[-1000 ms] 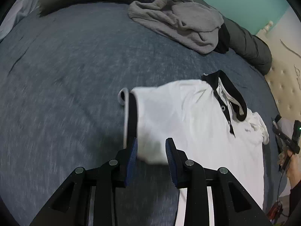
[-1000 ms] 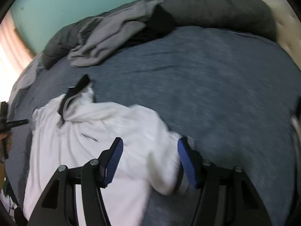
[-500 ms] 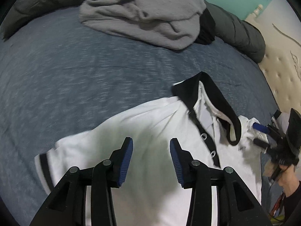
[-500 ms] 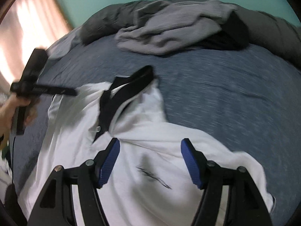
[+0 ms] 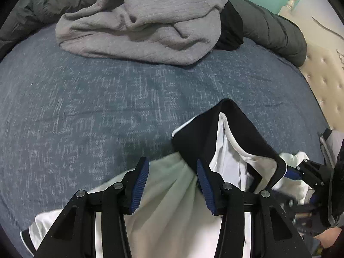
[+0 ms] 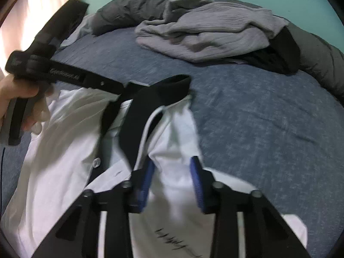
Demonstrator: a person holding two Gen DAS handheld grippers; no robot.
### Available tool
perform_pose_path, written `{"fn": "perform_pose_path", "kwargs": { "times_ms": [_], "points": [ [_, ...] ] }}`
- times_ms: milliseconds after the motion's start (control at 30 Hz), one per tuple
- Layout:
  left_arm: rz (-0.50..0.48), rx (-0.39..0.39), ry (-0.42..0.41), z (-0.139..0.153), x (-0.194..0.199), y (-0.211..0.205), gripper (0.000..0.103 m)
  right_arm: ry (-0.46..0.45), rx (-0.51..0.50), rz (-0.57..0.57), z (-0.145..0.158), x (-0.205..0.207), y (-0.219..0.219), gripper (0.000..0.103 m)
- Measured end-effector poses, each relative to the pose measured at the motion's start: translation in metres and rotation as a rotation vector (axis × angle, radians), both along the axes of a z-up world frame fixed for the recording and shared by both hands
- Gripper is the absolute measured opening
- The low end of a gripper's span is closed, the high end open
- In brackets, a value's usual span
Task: Fold clothes
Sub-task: 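Grasp the black collar with the left tool while the right tool grasps the collar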
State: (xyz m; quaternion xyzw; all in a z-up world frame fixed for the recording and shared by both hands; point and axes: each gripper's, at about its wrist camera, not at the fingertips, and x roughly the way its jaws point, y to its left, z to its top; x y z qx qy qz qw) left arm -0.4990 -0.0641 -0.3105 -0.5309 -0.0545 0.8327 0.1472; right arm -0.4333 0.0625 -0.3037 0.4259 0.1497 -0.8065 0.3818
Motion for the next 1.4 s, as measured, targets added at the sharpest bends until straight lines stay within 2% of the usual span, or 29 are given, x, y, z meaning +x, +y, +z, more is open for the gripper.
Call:
{"fn": "perform_pose_path", "kwargs": {
  "times_ms": [67,167,233,367,600,633,700,733,767,867,1033,1133,1200,1233,1267,1300,1333,1400],
  "points": [
    [-0.006,0.010,0.001,-0.002,-0.004,0.005,0.050,-0.004,-0.013,-0.017,0.002,-0.010,0.003,0.012],
    [-0.016,0.021,0.014,-0.002,-0.007,0.011,0.050,-0.005,-0.047,-0.051,0.008,-0.023,0.009,0.006],
    [-0.027,0.021,0.019,-0.003,-0.009,0.015,0.050,-0.007,-0.080,-0.090,0.014,-0.035,0.017,0.006],
    [-0.055,-0.032,0.016,-0.009,-0.014,0.028,0.050,-0.033,-0.148,-0.183,0.025,-0.066,0.038,0.005],
    [-0.088,-0.072,0.022,-0.015,-0.021,0.039,0.050,-0.022,-0.128,-0.232,0.029,-0.091,0.048,0.004],
    [-0.092,-0.079,0.024,-0.015,-0.021,0.040,0.046,-0.022,-0.120,-0.239,0.028,-0.093,0.049,0.004],
    [-0.103,-0.096,0.028,-0.015,-0.022,0.043,0.030,-0.025,-0.106,-0.257,0.026,-0.098,0.052,0.004],
    [-0.099,-0.100,0.031,-0.013,-0.023,0.043,0.019,-0.026,-0.099,-0.268,0.025,-0.100,0.053,0.004],
    [-0.093,-0.101,0.035,-0.012,-0.024,0.043,0.014,-0.027,-0.092,-0.279,0.023,-0.103,0.054,0.004],
    [-0.066,-0.099,0.048,-0.008,-0.027,0.040,0.007,-0.037,-0.059,-0.308,0.018,-0.110,0.059,0.004],
    [0.020,-0.077,0.071,0.002,-0.032,0.030,0.006,-0.034,-0.052,-0.319,0.018,-0.114,0.065,0.004],
    [0.045,-0.063,0.061,0.004,-0.038,0.028,0.007,-0.048,-0.029,-0.405,0.021,-0.123,0.075,0.004],
    [0.063,-0.059,0.058,0.006,-0.042,0.028,0.008,-0.038,-0.048,-0.443,0.028,-0.127,0.084,0.007],
    [0.054,-0.062,0.054,0.007,-0.043,0.031,0.008,-0.055,-0.080,-0.427,0.030,-0.129,0.085,0.013],
    [0.044,-0.067,0.049,0.008,-0.045,0.033,0.009,-0.095,-0.107,-0.394,0.030,-0.132,0.083,0.037],
    [0.037,-0.079,0.052,0.009,-0.045,0.035,0.009,-0.130,-0.106,-0.365,0.028,-0.134,0.078,0.050],
    [0.032,-0.094,0.057,0.010,-0.045,0.036,0.010,-0.135,-0.099,-0.345,0.027,-0.133,0.072,0.058],
    [0.011,-0.098,0.049,0.009,-0.047,0.040,0.013,-0.139,-0.085,-0.302,0.025,-0.130,0.059,0.058]
  ]
}}
